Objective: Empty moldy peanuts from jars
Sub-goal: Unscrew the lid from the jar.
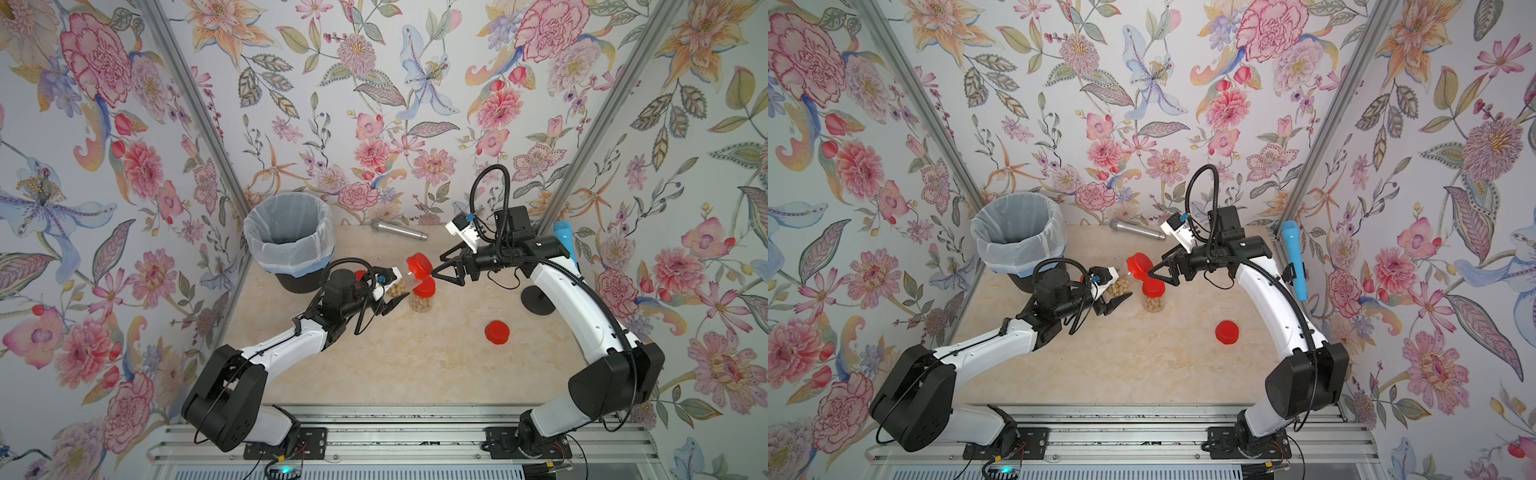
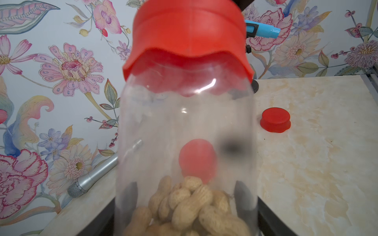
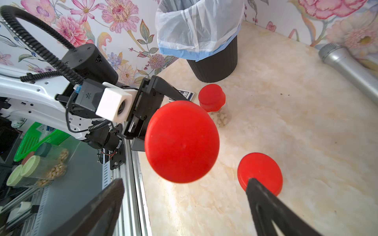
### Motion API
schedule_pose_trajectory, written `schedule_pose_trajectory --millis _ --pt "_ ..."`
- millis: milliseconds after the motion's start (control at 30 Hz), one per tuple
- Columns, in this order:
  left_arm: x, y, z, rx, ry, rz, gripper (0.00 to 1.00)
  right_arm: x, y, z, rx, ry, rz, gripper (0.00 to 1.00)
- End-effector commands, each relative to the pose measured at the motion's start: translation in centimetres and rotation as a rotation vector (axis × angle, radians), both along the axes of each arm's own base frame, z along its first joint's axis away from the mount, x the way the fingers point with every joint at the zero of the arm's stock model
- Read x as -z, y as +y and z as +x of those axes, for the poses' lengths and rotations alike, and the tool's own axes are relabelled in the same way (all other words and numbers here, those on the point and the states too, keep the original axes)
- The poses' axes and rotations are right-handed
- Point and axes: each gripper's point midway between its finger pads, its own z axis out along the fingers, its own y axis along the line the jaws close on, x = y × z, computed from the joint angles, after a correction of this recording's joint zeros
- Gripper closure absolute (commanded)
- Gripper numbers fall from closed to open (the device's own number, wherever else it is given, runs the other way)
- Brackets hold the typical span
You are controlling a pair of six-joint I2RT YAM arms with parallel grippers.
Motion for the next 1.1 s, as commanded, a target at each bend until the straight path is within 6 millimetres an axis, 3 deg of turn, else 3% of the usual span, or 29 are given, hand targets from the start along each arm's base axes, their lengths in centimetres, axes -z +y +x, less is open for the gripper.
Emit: schedule_pose_trajectory --millis 0,100,233,600,1067 --pt "-1.4 1.1 0.9 -0.069 -0.070 -0.023 0.61 -3.5 -0.1 0.7 0.093 -0.029 0.131 0.02" --pt "-2.0 1.8 1.3 -0.115 -0.099 -0.035 0.61 -4.2 -0.8 2.3 0.271 0.138 0.168 0.05" --pt "-2.6 2.6 1.5 -0.170 -0.134 -0.048 0.61 -3.3 -0.6 3.4 0.479 0.375 0.213 0.12" --pt "-2.9 3.6 1.9 -0.237 -0.163 -0.044 0.60 -3.0 4.3 3.6 0.526 0.376 0.154 0.16" --pt "-2.2 3.2 2.3 -0.231 -0.141 -0.028 0.60 -2.3 6.9 4.0 0.484 0.366 0.126 0.14"
